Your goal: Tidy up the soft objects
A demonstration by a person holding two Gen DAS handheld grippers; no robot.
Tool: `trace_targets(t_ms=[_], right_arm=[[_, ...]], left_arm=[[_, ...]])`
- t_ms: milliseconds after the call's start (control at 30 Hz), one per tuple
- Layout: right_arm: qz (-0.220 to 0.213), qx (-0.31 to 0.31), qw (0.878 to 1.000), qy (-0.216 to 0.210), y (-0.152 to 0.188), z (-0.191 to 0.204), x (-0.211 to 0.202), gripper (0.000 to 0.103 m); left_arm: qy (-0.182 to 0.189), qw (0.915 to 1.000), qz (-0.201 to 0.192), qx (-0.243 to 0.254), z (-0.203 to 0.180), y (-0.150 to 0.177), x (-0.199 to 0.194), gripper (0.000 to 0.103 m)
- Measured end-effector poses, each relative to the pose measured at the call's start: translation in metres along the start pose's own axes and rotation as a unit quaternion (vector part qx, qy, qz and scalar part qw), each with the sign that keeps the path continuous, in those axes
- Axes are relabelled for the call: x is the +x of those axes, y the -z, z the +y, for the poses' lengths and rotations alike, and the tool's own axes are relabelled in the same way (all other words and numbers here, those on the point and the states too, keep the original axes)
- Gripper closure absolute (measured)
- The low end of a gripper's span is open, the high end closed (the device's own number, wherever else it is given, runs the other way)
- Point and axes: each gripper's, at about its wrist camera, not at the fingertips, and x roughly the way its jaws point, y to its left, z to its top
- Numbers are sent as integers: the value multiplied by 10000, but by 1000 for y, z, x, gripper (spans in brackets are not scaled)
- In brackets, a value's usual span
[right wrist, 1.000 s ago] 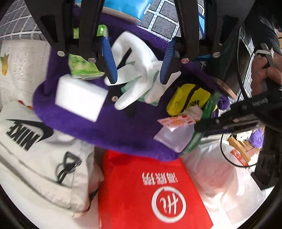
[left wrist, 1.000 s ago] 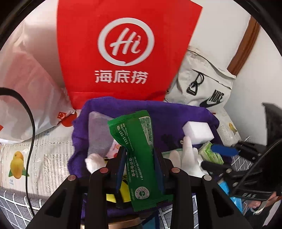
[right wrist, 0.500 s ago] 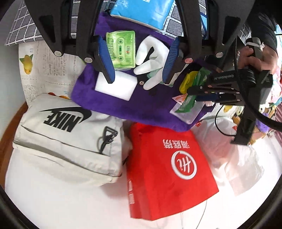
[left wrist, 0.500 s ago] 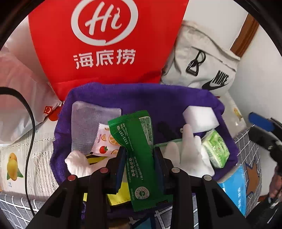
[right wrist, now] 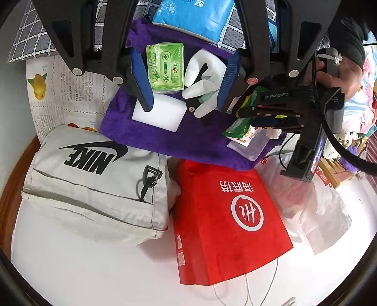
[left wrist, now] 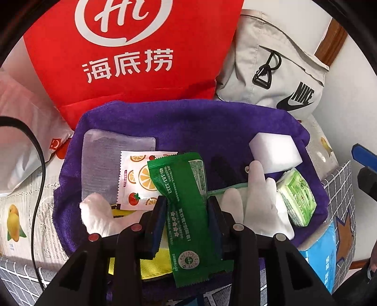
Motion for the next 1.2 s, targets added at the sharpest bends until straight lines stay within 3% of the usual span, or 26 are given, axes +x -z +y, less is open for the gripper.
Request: trace_targets(t_ms=[433, 567, 633, 700, 933, 1200], right_arm=[[-29, -115, 9999, -20, 1, 9, -5, 45], [-71, -149, 9999, 28, 0, 13, -9, 45], [-114, -163, 9998, 26, 1, 17, -14, 41], [-160, -163, 9997, 58, 3, 20, -17, 30], [16, -170, 9994, 289, 20, 34, -22, 28], [122, -32, 9987, 497, 61, 53, -47, 16]], left_arm=[[-61, 10000, 6, 57, -10, 7, -14, 43], [-240, 9992, -279, 144, -13, 13, -35, 26], [-402, 9981, -434, 182, -14, 18, -47, 21], [-518, 9969, -556, 190, -14, 23, -58, 19], [-647, 9933, -945, 143, -19, 48, -98, 11], [-864, 9885, -1240, 71, -27, 99, -146, 2]])
